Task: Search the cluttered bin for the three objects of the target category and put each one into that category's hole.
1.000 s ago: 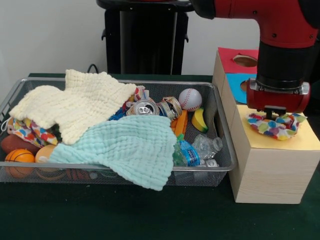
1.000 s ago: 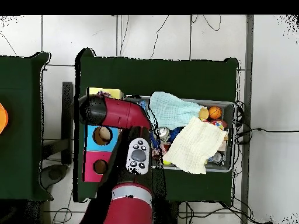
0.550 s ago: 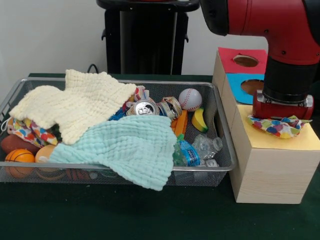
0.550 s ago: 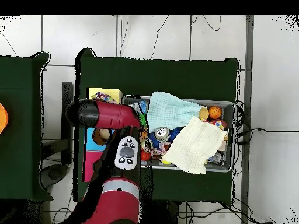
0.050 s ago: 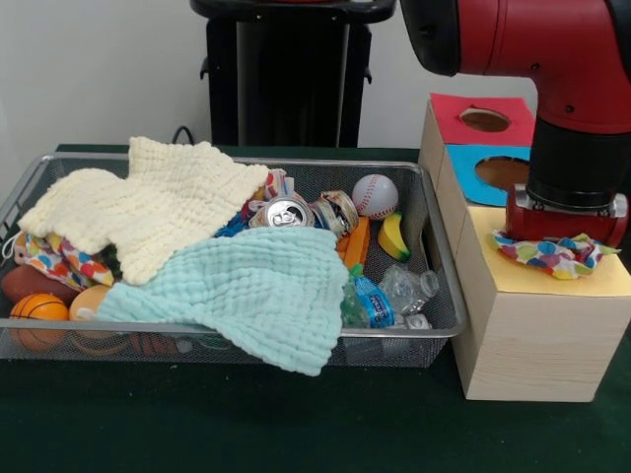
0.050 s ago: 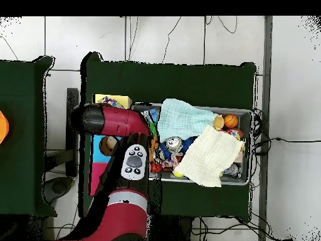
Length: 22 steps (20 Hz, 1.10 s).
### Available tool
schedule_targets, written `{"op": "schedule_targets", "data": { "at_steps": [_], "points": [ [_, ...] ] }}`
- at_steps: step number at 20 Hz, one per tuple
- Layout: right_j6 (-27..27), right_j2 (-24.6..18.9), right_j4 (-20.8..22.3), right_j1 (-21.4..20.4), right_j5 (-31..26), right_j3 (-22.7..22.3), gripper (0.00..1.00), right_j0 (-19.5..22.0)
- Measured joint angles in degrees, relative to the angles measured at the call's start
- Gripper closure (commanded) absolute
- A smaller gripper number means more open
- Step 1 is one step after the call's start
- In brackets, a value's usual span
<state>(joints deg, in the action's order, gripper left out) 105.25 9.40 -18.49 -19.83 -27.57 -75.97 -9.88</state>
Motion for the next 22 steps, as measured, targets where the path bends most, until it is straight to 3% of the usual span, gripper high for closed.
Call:
{"op": "schedule_targets", "data": {
  "at_steps": [8,14,22],
  "points": [
    [0.00,1.03,0.20,-1.61,-1.95,-1.20,1.00,-0.34],
    [0.00,2.82,0.40,-6.12,-11.10,-1.37,1.00,-0.34],
    [0.00,3.97,0.53,-11.48,-16.83,-1.38,1.00,-0.33]
  ]
}}
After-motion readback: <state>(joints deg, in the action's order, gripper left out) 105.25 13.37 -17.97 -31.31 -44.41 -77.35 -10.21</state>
